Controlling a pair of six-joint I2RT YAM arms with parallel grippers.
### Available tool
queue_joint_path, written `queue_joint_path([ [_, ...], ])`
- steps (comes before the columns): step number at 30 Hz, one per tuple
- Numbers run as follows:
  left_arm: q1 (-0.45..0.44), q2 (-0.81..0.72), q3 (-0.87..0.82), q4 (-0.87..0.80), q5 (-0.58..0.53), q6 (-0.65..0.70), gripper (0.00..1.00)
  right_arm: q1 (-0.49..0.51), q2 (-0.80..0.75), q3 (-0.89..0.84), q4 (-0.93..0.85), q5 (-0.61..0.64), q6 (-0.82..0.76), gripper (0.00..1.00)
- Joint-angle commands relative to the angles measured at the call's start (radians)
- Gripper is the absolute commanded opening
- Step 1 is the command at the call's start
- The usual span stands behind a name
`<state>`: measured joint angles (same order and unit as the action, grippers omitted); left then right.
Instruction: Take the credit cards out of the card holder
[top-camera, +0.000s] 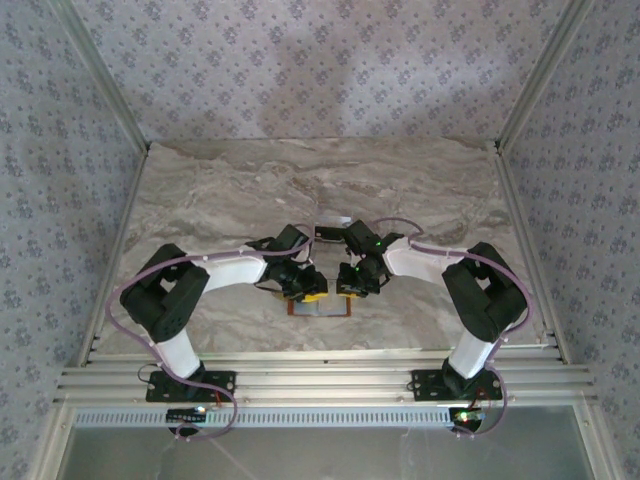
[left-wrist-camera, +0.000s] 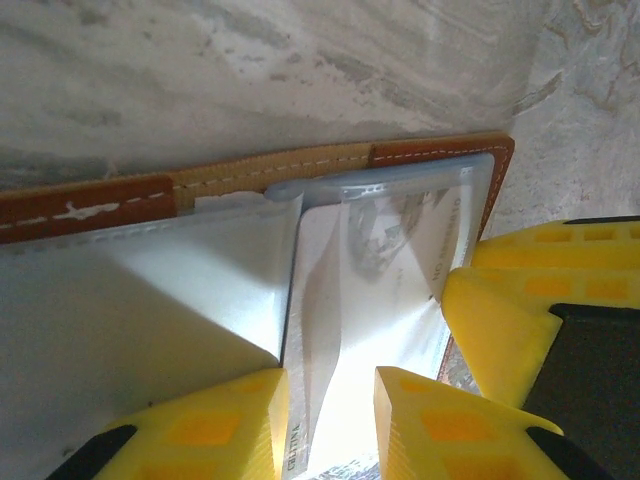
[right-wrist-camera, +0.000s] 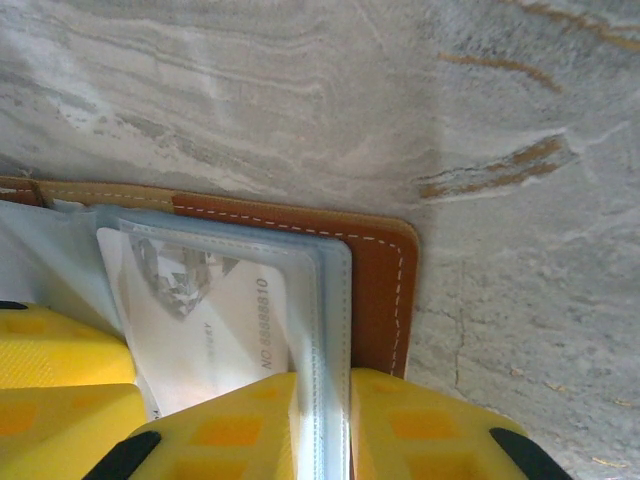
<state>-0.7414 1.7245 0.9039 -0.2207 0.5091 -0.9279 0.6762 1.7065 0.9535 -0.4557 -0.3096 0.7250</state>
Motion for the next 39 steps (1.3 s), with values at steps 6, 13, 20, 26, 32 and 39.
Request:
queue_joint_path([
  [6,0.003,-0.015,-0.013,-0.046,-0.049,0.017,0.31,-0.004,0.014,-0.036,-0.055,0.039,-0.009,0.2],
  [13,0.003,0.003,-0.015,-0.035,-0.038,0.011,0.31,-0.002,0.012,-0.036,-0.054,0.04,-0.005,0.19],
  [20,0.002,-0.029,-0.015,-0.077,-0.084,0.023,0.31,-0.003,0.012,-0.035,-0.058,0.04,-0.007,0.19],
  [26,0.002,-0.006,-0.045,0.028,-0.022,-0.009,0.28,-0.001,0.014,-0.035,-0.055,0.038,-0.005,0.19],
  [32,0.001,0.027,-0.058,0.047,-0.014,-0.017,0.23,-0.001,0.011,-0.033,-0.062,0.037,-0.008,0.19],
  [39,0.003,0.01,-0.099,0.148,0.025,-0.026,0.22,-0.001,0.011,-0.035,-0.061,0.038,-0.006,0.19],
])
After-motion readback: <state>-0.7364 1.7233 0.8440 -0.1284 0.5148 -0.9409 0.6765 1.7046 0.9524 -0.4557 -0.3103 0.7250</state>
